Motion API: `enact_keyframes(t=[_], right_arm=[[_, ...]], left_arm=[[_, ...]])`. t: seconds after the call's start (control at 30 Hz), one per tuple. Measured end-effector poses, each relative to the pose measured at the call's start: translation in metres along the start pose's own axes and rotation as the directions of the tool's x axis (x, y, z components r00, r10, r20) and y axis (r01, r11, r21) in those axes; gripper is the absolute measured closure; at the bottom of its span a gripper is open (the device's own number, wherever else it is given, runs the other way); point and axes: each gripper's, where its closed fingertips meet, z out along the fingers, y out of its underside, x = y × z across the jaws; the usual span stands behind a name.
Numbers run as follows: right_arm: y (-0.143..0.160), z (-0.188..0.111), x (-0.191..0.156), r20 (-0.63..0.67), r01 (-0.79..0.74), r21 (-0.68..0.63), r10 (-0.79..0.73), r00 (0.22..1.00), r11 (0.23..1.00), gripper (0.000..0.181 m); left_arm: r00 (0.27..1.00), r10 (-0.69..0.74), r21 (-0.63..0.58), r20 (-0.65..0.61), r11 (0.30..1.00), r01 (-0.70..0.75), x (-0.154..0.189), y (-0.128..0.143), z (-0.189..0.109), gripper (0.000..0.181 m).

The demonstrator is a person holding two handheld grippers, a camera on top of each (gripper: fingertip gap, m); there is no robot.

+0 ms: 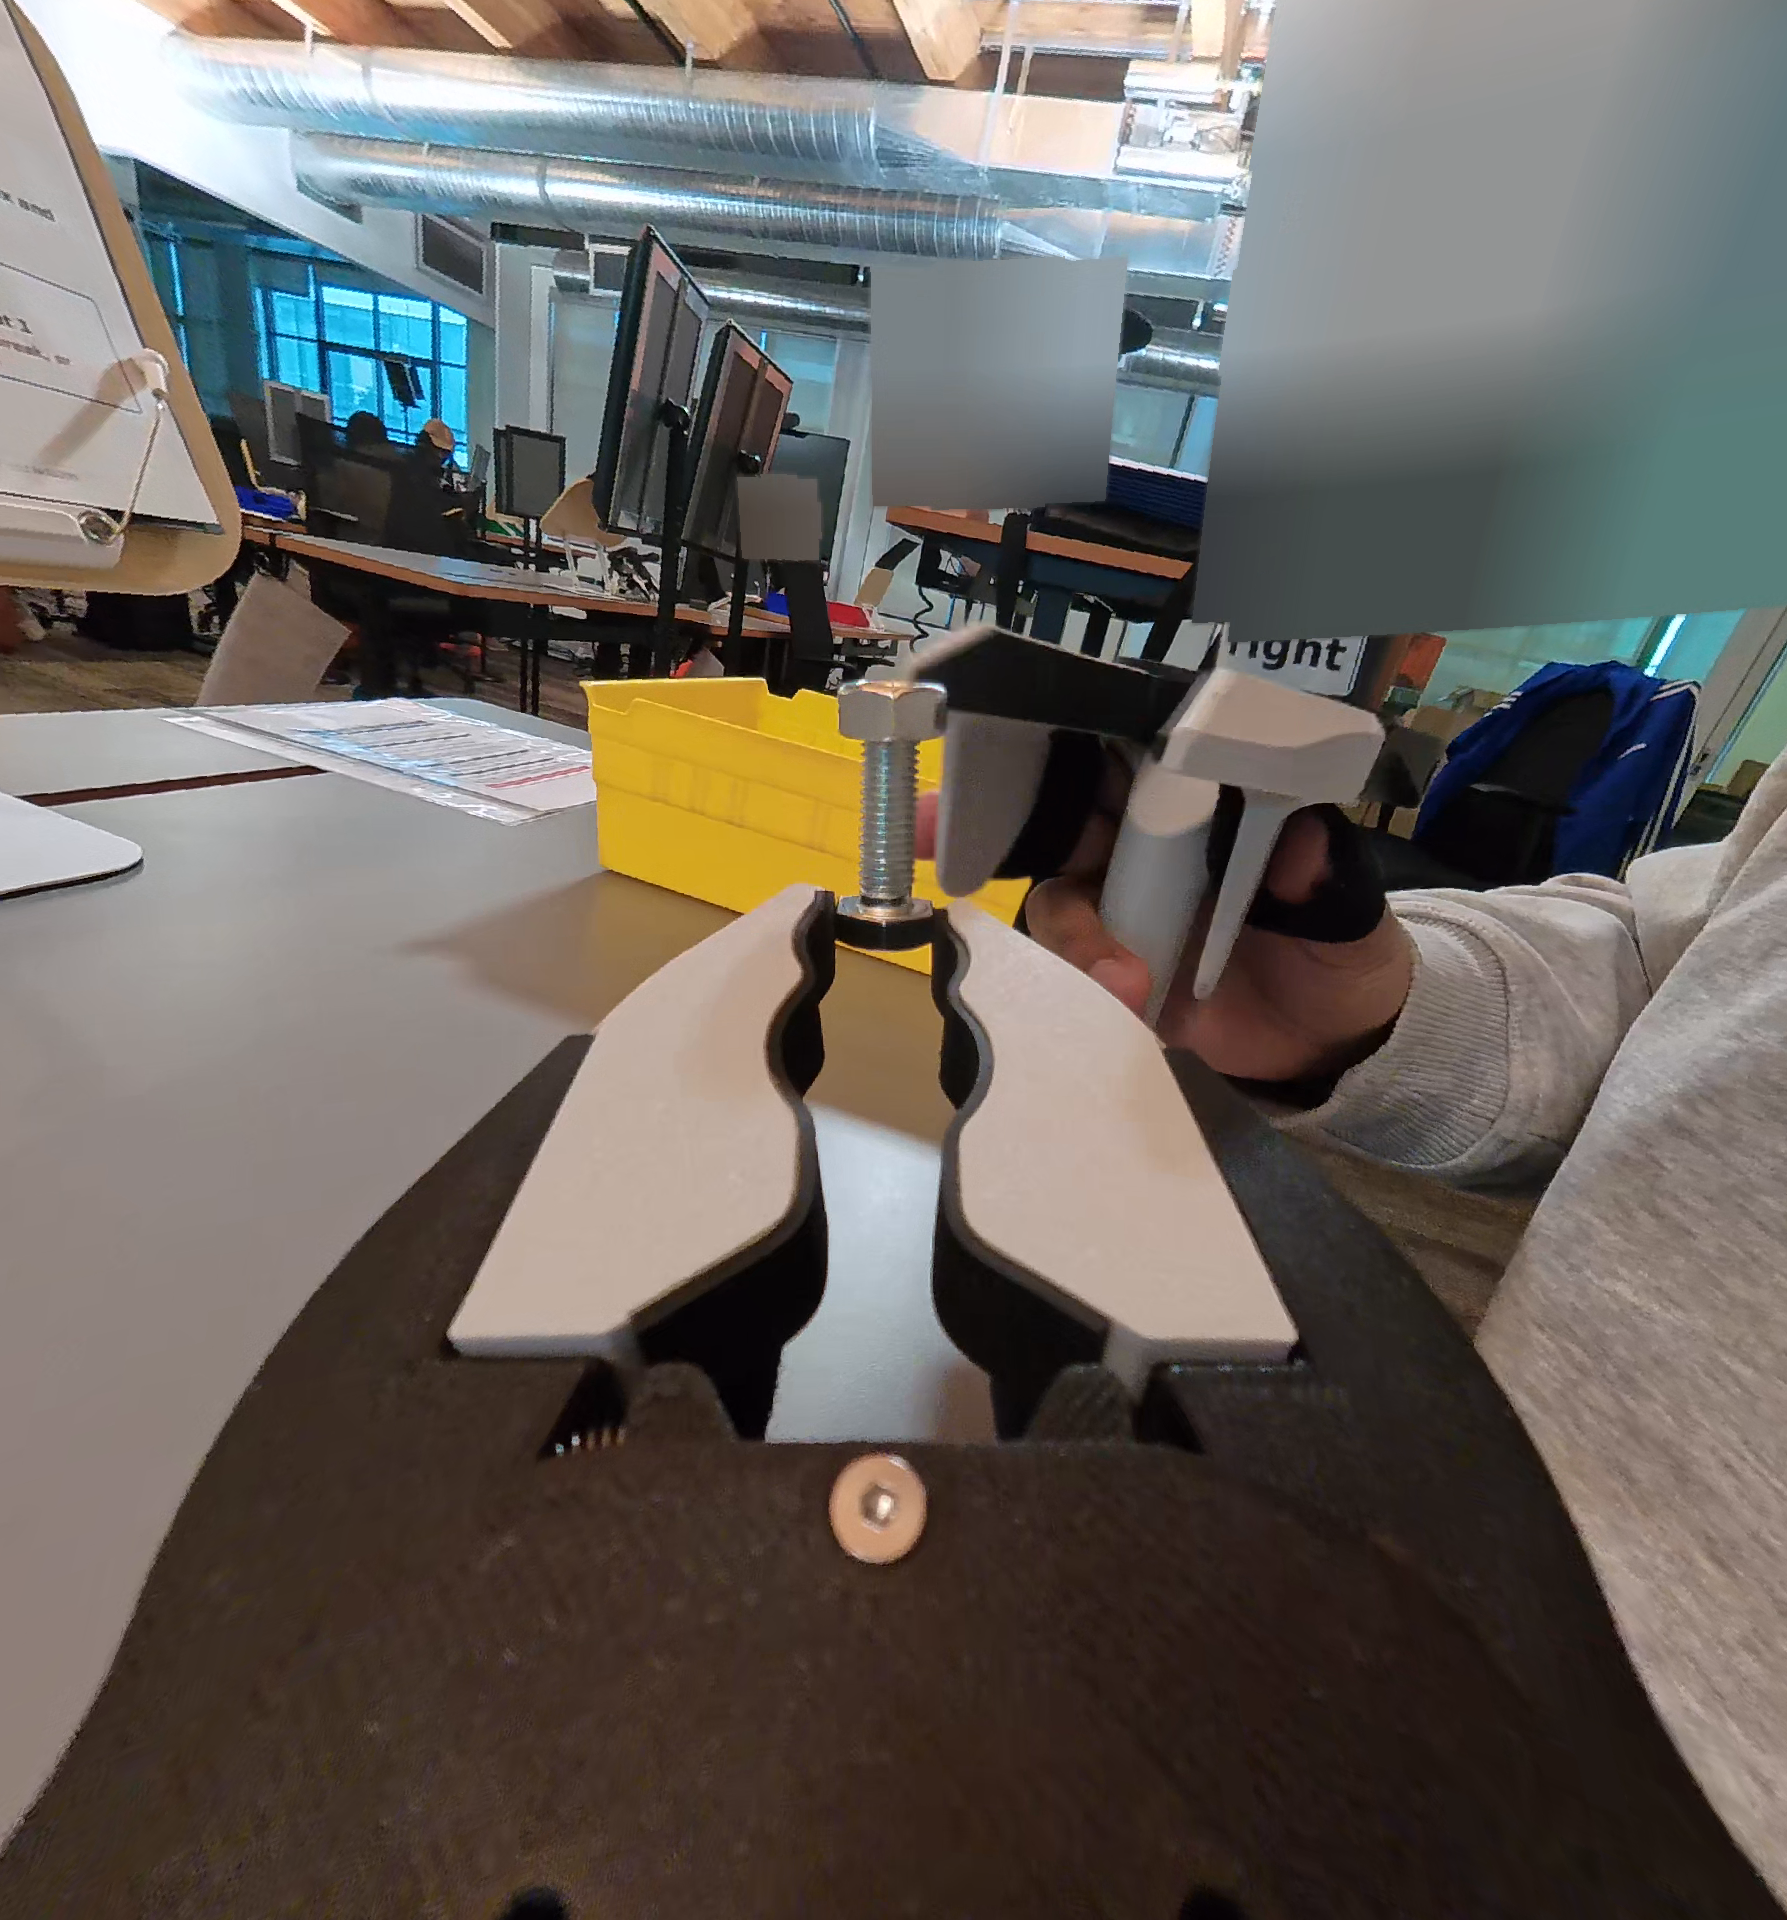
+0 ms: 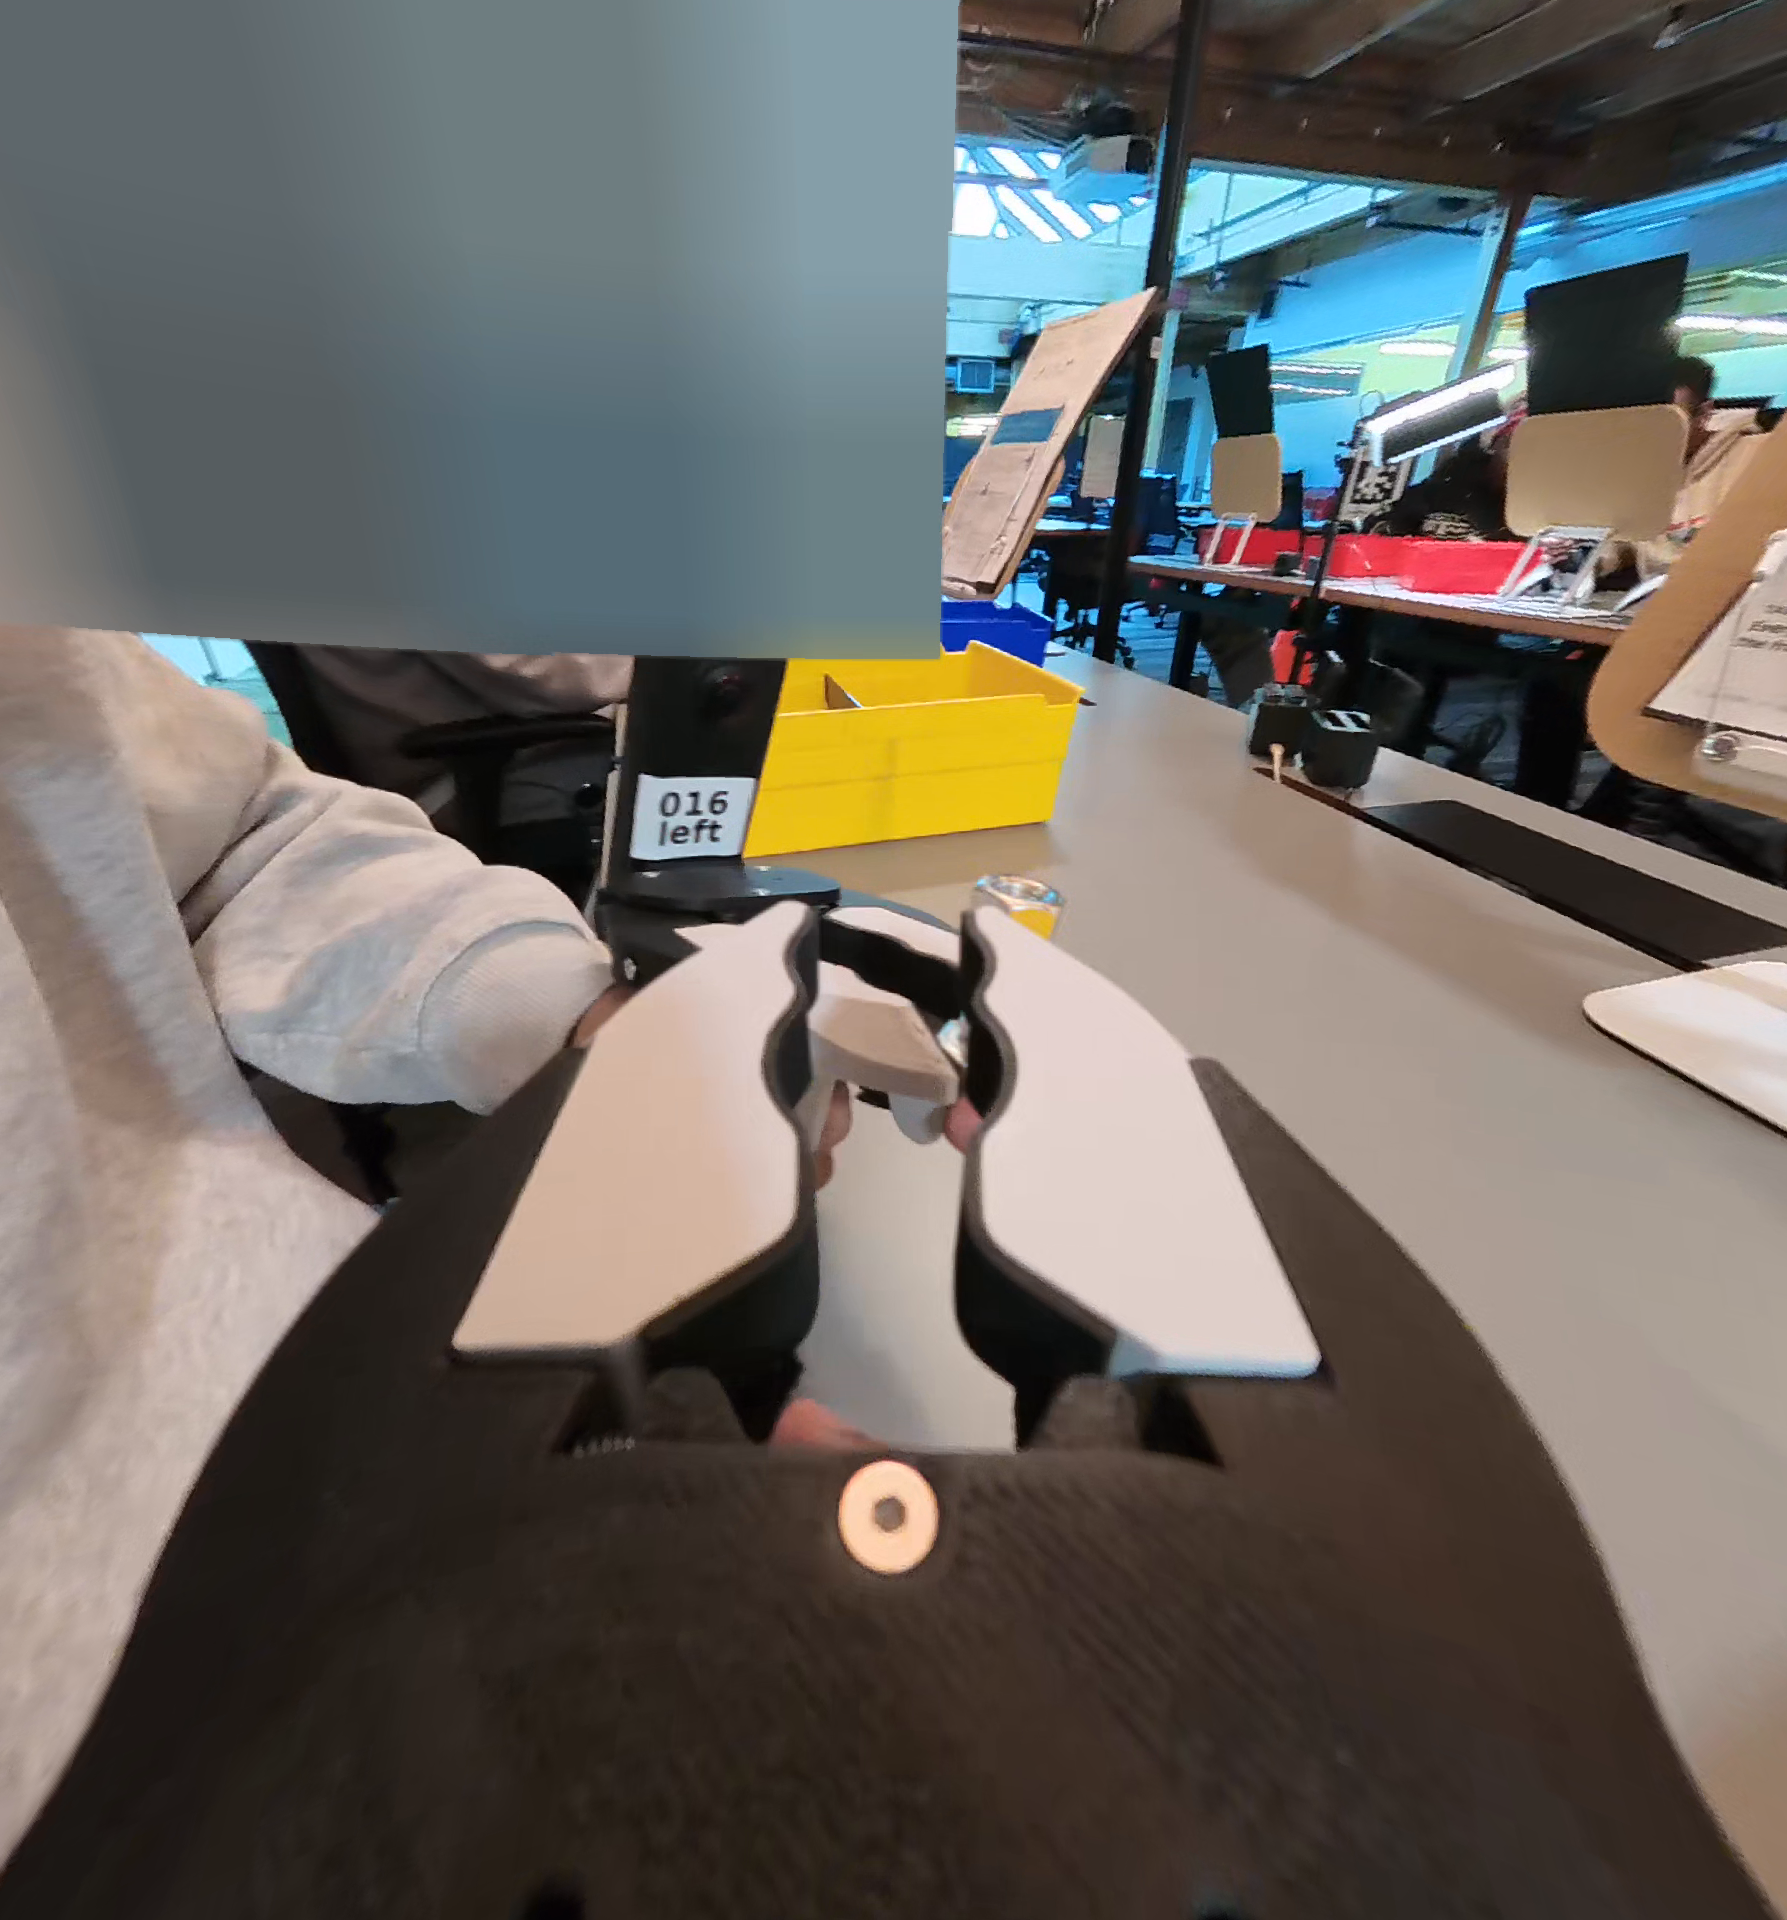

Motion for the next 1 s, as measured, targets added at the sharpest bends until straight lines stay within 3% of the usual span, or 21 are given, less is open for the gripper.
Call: enact_keyframes(t=[0.13, 0.27, 0.33, 0.43, 0.6, 0.67, 0.73, 0.8, 0.9, 1.0], right_arm=[[-0.003, 0.002, 0.008, -0.054, 0.007, 0.039, -0.005, 0.999, 0.999, 0.122], [-0.001, 0.002, 0.001, -0.011, -0.003, 0.015, 0.003, 1.0, 1.0, 0.137], [-0.002, -0.001, 0.001, -0.003, -0.001, 0.009, 0.001, 1.0, 1.0, 0.16], [-0.002, -0.001, 0.005, -0.018, -0.022, 0.014, 0.023, 1.0, 1.0, 0.157], [-0.004, 0.002, 0.009, -0.049, -0.003, 0.048, 0.005, 0.999, 0.999, 0.123], [0.0, 0.005, -0.001, 0.012, -0.022, 0.019, 0.022, 1.0, 1.0, 0.133], [0.003, 0.005, -0.012, 0.077, -0.044, -0.02, 0.045, 0.996, 0.999, 0.158], [0.005, 0.005, -0.012, 0.067, -0.028, -0.044, 0.031, 0.997, 0.999, 0.163], [-0.005, 0.003, 0.0, -0.037, 0.075, 0.029, -0.074, 0.997, 0.997, 0.139], [-0.006, 0.005, 0.009, -0.094, 0.087, 0.041, -0.083, 0.992, 0.995, 0.111]], left_arm=[[1.0, 0.019, -0.007, -0.004, 1.0, -0.019, 0.002, 0.001, 0.001, 0.162], [1.0, 0.013, 0.001, 0.003, 1.0, -0.013, 0.0, -0.001, 0.0, 0.162], [1.0, 0.013, 0.001, 0.004, 1.0, -0.013, 0.0, -0.001, 0.0, 0.162], [1.0, 0.016, -0.001, 0.003, 1.0, -0.016, 0.0, 0.0, 0.0, 0.162], [1.0, 0.012, -0.003, 0.007, 1.0, -0.012, -0.001, 0.0, 0.0, 0.162], [1.0, -0.001, -0.004, 0.021, 1.0, 0.001, -0.004, 0.0, 0.0, 0.162], [1.0, -0.004, -0.004, 0.025, 1.0, 0.004, -0.005, 0.0, -0.001, 0.162], [1.0, -0.002, -0.006, 0.024, 1.0, 0.002, -0.005, 0.0, -0.001, 0.162], [1.0, 0.006, -0.009, 0.022, 1.0, -0.006, -0.003, 0.001, 0.0, 0.162], [1.0, 0.007, -0.012, 0.021, 1.0, -0.007, -0.003, 0.001, 0.0, 0.162]])
